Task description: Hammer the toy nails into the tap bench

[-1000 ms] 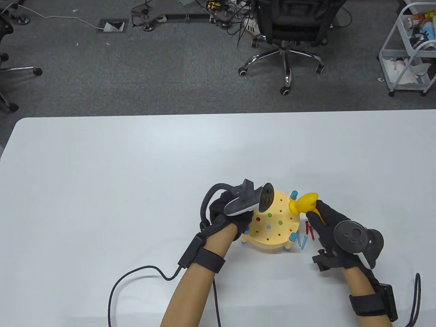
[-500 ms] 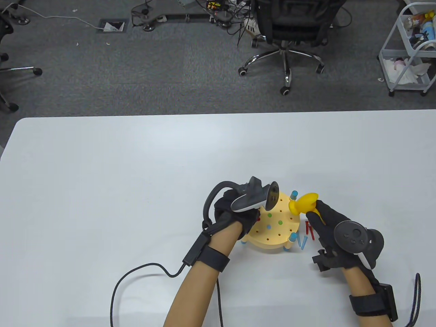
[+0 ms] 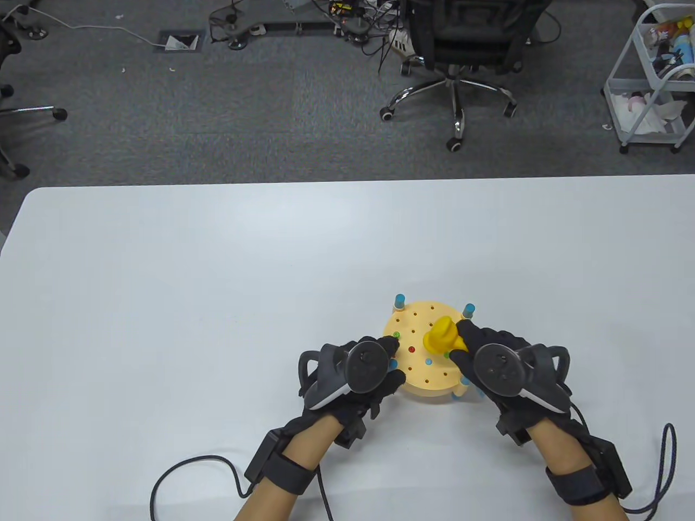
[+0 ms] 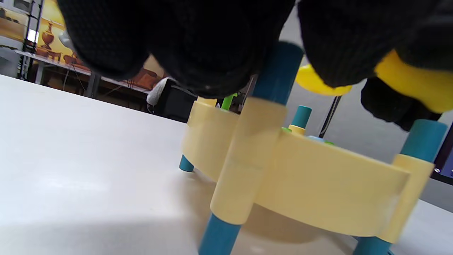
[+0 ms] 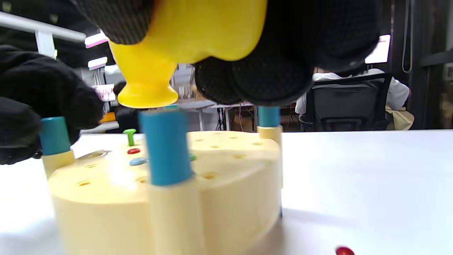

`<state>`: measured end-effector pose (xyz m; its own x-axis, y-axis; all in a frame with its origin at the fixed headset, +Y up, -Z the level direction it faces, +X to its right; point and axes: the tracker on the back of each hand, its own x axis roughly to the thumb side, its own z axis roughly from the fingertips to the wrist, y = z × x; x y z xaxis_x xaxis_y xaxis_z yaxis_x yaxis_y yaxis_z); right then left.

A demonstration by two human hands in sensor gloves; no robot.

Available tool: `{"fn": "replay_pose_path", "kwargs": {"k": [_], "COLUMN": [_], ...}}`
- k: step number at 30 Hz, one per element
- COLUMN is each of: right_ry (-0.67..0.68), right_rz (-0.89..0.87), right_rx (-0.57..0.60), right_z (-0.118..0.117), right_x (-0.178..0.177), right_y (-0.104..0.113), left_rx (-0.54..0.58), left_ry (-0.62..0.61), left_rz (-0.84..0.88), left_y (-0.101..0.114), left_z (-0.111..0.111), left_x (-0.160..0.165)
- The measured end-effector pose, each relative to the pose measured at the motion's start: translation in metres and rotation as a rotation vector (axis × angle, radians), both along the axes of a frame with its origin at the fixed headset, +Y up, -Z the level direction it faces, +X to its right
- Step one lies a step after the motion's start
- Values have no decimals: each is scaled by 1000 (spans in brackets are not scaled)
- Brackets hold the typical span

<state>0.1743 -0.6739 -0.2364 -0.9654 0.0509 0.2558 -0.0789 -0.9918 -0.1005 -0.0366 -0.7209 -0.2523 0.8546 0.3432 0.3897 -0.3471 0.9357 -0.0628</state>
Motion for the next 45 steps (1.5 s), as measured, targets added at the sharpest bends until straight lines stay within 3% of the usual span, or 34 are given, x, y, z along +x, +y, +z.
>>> {"fn": "replay_pose_path", "kwargs": {"k": [4,7,9,13,14,15,17,18,19,20,21,22,23,26,30,33,36,38,40,45], "right_ry": [-36,-75,-74,-75,-44,-114,-80,-143,-121,-73,-117,-142,-103,-169,-164,-130,-81,-71,-48,-29], "right_rz": [24,31,187,35,60,260,213,82,19,41,209,218,167,49,-133,-375,-535,-545,-496,-470], "right_rx": [22,126,27,232,186,14,93,257,271,153,-87,-41,89,220,268,275,271,329,404,503], "right_z": [-8,-12,-16,-9,-11,-15,-12,-6,-7,-13,-17,-12,-11,-6,-1,7,15,21,25,34], "right_x": [-30,-47,-56,-61,-63,-65,-64,-59,-59,-62,-63,-59,-60,-53,-34,-7,13,20,18,-2], "right_y": [1,-11,-19,-11,-14,-19,-13,-7,-8,-16,-25,-18,-12,-4,4,11,12,9,7,4], "left_rx": [37,99,124,108,108,108,104,106,109,108,101,96,93,83,61,-91,15,74,6,-136], "left_ry": [29,55,66,71,71,71,70,72,72,72,75,71,73,71,61,22,111,137,95,13], "left_rz": [37,47,62,78,78,79,77,77,77,79,86,91,101,112,94,90,264,392,482,670], "left_y": [-10,-14,-16,-18,-18,-18,-18,-18,-18,-18,-18,-19,-19,-20,-21,-12,14,32,42,35], "left_z": [2,6,9,8,8,8,8,8,9,9,8,7,7,7,6,2,5,4,1,-3], "left_x": [2,0,0,-1,-1,-1,-1,-1,-1,-1,-2,-2,-2,-3,-3,-13,-30,-37,-36,-6]}}
